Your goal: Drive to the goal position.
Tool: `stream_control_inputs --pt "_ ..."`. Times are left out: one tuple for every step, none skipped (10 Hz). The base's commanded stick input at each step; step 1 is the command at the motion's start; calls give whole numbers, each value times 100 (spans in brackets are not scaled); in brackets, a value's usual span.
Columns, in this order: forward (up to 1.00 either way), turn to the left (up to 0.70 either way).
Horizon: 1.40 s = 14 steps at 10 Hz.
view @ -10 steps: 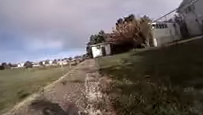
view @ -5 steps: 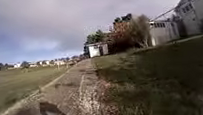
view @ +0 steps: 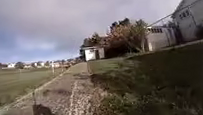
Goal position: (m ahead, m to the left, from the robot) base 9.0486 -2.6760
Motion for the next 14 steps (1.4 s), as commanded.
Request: stream_control_inputs --pt "70 0" --pt "70 0" --pt "70 0" --pt "70 0" --pt "70 0" --pt "70 0" --pt "70 0" --pt "70 0" --pt "70 0" --pt "70 0" --pt "70 0" --pt "70 0" --pt "70 0" --pt "70 0"
